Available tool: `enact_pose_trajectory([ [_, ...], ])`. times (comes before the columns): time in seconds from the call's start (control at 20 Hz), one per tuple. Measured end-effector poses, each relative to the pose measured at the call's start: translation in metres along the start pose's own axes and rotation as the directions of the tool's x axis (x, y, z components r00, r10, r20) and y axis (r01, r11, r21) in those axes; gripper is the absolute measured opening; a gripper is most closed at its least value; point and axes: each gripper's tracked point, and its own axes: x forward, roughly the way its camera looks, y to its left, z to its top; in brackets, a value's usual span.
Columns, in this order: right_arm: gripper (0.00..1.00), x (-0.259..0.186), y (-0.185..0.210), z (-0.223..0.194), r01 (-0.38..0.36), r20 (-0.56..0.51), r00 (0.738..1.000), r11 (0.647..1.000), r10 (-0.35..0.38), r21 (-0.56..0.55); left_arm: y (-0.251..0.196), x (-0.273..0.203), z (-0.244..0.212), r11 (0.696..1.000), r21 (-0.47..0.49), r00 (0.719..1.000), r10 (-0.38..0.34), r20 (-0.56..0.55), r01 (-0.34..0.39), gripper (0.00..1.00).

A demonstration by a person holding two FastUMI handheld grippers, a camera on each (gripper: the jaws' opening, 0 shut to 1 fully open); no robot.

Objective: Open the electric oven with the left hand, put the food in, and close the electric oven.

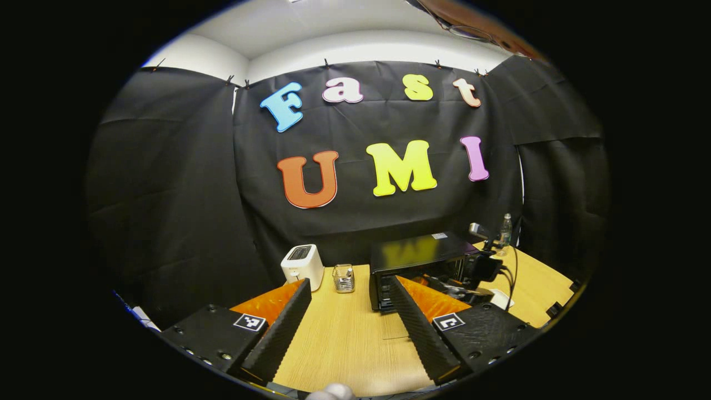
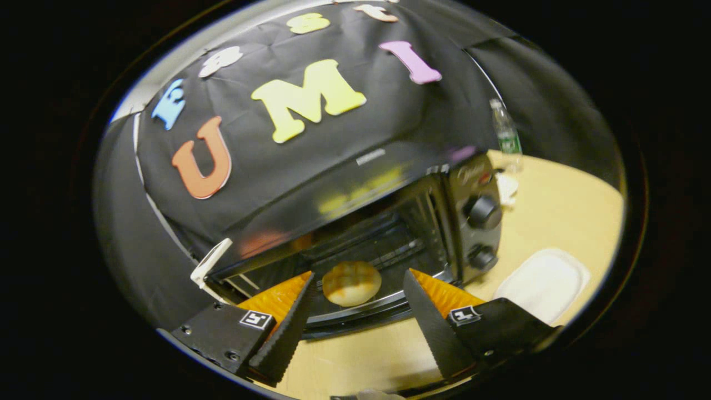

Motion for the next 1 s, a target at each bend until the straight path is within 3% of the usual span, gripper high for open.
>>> enact_pose_trajectory([
  [0.15,0.94,-0.058,-0.015,0.064,-0.01,0.099,0.995,0.991,0.024,-0.132,-0.007,0.006,-0.009,1.0,-0.016,1.0,-0.011,0.013,0.011,0.84],
  [0.2,0.94,-0.076,-0.019,0.083,-0.009,0.121,0.992,0.984,0.031,-0.179,-0.008,0.007,-0.011,1.0,-0.025,1.0,-0.014,0.015,0.014,1.0],
  [0.3,0.95,-0.109,-0.03,0.123,0.004,0.171,0.985,0.972,0.037,-0.234,-0.015,0.013,-0.021,0.999,-0.035,1.0,-0.024,0.019,0.025,0.93],
  [0.45,0.95,-0.157,-0.047,0.175,0.045,0.24,0.97,0.952,0.03,-0.302,-0.036,0.022,-0.049,0.998,-0.042,0.999,-0.049,0.007,0.049,0.93],
  [0.65,0.95,-0.206,-0.064,0.223,0.081,0.294,0.955,0.944,0.018,-0.319,-0.071,0.031,-0.11,0.994,-0.078,0.993,-0.081,-0.081,0.075,0.94],
  [0.85,0.95,-0.248,-0.077,0.256,0.122,0.354,0.935,0.932,0.007,-0.341,-0.096,0.04,-0.139,0.995,-0.075,0.989,-0.07,-0.128,0.061,0.93],
  [1.0,0.96,-0.269,-0.082,0.272,0.113,0.359,0.933,0.946,0.004,-0.305,-0.117,0.044,-0.161,0.994,-0.072,0.981,-0.093,-0.17,0.082,0.93],
])
